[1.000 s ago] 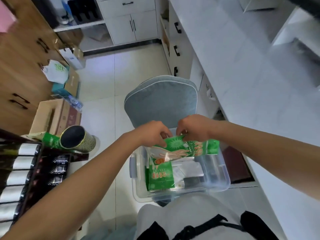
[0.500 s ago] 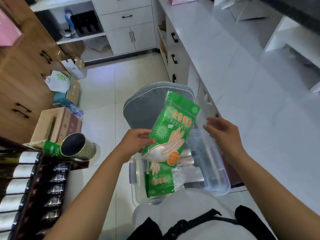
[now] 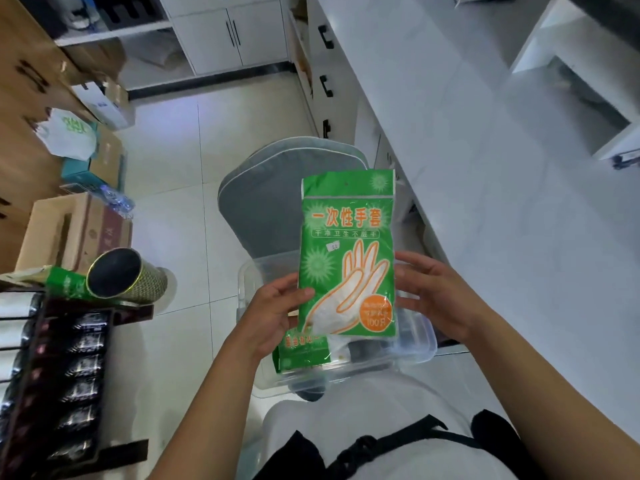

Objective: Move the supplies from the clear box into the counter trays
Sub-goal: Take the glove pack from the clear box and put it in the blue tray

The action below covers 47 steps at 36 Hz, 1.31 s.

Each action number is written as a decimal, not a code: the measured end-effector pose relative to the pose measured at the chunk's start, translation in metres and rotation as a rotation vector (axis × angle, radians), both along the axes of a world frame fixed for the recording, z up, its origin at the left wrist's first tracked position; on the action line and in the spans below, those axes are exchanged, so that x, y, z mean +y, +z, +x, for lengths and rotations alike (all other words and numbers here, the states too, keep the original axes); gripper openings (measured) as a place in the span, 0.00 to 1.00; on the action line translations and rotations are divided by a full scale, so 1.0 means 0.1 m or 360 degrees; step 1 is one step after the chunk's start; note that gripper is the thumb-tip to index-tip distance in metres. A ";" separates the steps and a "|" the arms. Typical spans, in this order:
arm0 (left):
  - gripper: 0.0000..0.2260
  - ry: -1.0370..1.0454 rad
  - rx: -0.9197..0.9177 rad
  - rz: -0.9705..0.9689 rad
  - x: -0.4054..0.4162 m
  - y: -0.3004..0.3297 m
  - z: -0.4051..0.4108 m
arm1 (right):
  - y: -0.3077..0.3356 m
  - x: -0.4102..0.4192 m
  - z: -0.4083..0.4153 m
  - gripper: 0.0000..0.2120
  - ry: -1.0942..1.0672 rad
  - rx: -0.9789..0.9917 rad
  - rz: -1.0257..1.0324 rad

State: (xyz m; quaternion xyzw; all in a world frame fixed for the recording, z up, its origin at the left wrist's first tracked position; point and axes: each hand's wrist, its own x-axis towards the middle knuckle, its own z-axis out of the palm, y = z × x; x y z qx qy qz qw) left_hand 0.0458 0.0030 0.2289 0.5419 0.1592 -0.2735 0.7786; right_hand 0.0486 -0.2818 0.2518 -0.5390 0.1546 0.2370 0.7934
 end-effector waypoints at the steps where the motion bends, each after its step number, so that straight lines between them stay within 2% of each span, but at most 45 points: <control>1: 0.18 -0.0013 0.0013 0.0006 -0.02 -0.03 0.00 | -0.01 -0.01 -0.01 0.19 -0.0002 0.0013 -0.0022; 6: 0.18 -0.0084 0.0065 -0.0008 -0.18 -0.13 -0.02 | -0.02 -0.06 -0.08 0.19 -0.0019 0.0115 -0.0182; 10: 0.23 -0.0108 0.0160 -0.0001 -0.25 -0.28 -0.05 | -0.05 -0.06 -0.15 0.17 -0.0076 0.0130 -0.0323; 13: 0.18 -0.0082 0.0211 0.0066 -0.20 -0.52 -0.04 | -0.11 -0.06 -0.17 0.13 -0.0151 0.0134 -0.0430; 15: 0.13 0.0044 0.0294 0.0193 -0.12 -0.76 0.00 | -0.17 -0.06 -0.19 0.10 -0.0192 0.0113 -0.0523; 17: 0.10 0.0171 0.0399 0.0465 -0.05 -1.05 0.03 | -0.25 -0.05 -0.21 0.11 -0.0227 0.0093 -0.0640; 19: 0.10 0.0149 0.0417 0.0786 0.02 -1.36 0.06 | -0.37 -0.04 -0.24 0.12 -0.0256 0.0103 -0.0776; 21: 0.11 -0.0103 0.0320 0.1106 0.07 -1.68 0.11 | -0.51 -0.03 -0.27 0.10 -0.0244 0.0120 -0.0930; 24: 0.16 -0.0657 0.0130 0.1416 0.08 -2.11 0.24 | -0.75 -0.01 -0.32 0.10 -0.0173 0.0091 -0.1158; 28: 0.28 -0.1585 -0.0039 0.1699 -0.04 -2.60 0.46 | -1.02 0.06 -0.34 0.13 -0.0061 0.0095 -0.1340; 31: 0.30 -0.2211 -0.0366 0.1949 -0.17 -2.82 0.54 | -1.12 0.11 -0.38 0.13 0.0009 0.0115 -0.1467; 34: 0.31 -0.2412 -0.0865 0.2233 -0.28 -2.93 0.57 | -1.17 0.17 -0.44 0.13 0.0050 0.0099 -0.1556; 36: 0.30 -0.2550 -0.1084 0.2353 -0.33 -2.97 0.61 | -1.18 0.19 -0.49 0.14 0.0028 0.0114 -0.1574; 43: 0.21 -0.3004 -0.1301 0.2576 -0.46 -3.09 0.75 | -1.21 0.17 -0.68 0.12 -0.0075 0.0210 -0.1612; 47: 0.16 -0.3139 -0.1504 0.2604 -0.49 -3.07 0.83 | -1.19 0.14 -0.82 0.12 -0.0118 0.0242 -0.1655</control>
